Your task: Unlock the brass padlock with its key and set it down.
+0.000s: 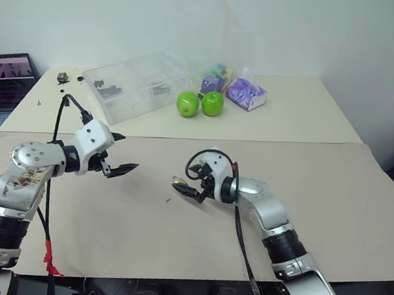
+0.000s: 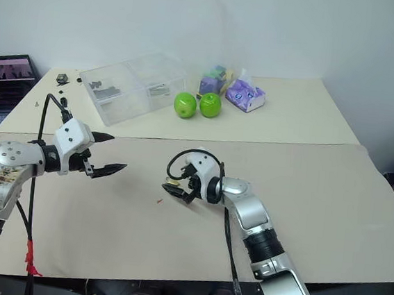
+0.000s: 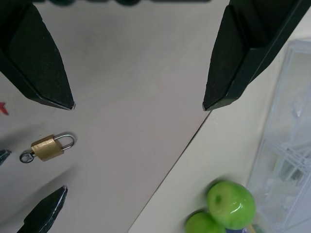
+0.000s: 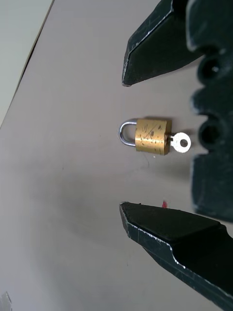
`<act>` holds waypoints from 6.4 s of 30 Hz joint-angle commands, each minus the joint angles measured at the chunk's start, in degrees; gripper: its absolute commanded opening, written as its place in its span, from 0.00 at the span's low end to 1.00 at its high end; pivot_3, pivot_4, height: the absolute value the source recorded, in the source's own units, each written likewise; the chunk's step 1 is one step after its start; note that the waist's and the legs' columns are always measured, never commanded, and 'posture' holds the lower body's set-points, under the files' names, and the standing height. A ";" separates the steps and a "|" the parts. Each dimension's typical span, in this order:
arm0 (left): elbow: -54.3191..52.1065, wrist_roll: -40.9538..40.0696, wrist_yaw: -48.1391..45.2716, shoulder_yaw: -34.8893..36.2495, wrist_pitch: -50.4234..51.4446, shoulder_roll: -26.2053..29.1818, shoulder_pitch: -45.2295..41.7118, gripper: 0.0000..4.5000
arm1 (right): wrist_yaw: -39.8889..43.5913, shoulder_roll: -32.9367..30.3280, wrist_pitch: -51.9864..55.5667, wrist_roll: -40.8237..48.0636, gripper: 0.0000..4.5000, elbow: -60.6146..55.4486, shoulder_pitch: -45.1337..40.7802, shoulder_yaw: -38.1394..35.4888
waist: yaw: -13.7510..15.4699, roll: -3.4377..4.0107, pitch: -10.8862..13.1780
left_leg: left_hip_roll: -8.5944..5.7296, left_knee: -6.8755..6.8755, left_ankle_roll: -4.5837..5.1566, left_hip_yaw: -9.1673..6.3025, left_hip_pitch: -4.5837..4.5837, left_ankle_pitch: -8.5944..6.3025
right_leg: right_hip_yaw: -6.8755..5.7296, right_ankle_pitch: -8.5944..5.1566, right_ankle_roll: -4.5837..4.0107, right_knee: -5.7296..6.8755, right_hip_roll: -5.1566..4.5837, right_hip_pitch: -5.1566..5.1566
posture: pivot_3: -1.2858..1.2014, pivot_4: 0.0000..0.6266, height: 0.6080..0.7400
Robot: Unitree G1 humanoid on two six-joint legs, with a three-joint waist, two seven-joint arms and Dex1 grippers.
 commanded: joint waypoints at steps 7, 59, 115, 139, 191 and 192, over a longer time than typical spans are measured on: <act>-2.69 -0.85 -1.20 1.07 1.28 0.91 -0.79 1.00 | -1.33 3.54 -7.30 -4.44 1.00 4.57 -2.37 2.50 | 0.02 -0.01 -0.01 | 0.00 0.00 0.00 -0.01 0.01 0.00 | -0.01 0.00 0.00 0.02 0.00 -0.01 | 0.52 0.24 1.00; -6.32 -1.63 0.05 0.54 4.17 -0.50 0.39 1.00 | 18.89 -1.59 -29.40 -18.15 0.22 14.31 -6.47 16.04 | -0.25 -0.07 -0.16 | 0.16 0.00 0.00 0.06 0.08 -0.01 | -0.03 0.00 0.00 0.06 0.12 -0.04 | 0.52 0.24 1.00; 21.71 11.13 -14.02 -21.29 -16.93 -15.34 -13.30 1.00 | 21.33 -38.86 23.43 19.66 0.99 -27.70 4.93 -20.62 | 1.94 -0.15 -0.24 | 0.23 0.32 0.20 0.37 -0.11 -0.14 | -0.17 -0.01 -0.09 -0.10 0.10 0.09 | 0.52 0.24 1.00; 21.10 14.80 -13.77 -22.84 -15.93 -17.30 -13.39 1.00 | 16.98 -40.73 23.08 21.63 0.99 -28.35 6.53 -21.51 | 1.86 -0.11 -0.26 | 0.32 0.91 1.11 0.37 -0.02 -0.67 | -0.16 -0.02 -0.07 -0.12 0.27 0.42 | 0.52 0.24 1.00; 7.71 2.60 -15.66 -17.36 5.40 -21.49 -22.31 0.18 | 18.46 -41.13 12.27 14.09 1.00 -26.26 5.57 -15.79 | 1.97 0.05 -0.29 | 0.26 1.01 1.21 0.25 -0.07 -0.74 | -0.33 -0.06 -0.07 -0.43 0.21 0.71 | 0.52 0.24 1.00; 7.19 1.78 -15.63 -17.14 6.74 -21.76 -23.53 0.18 | 18.34 -40.75 11.60 13.89 1.00 -26.59 5.50 -15.61 | 1.94 0.05 -0.29 | 0.25 1.00 1.21 0.26 -0.06 -0.74 | -0.32 -0.06 -0.07 -0.48 0.19 0.73 | 0.52 0.24 1.00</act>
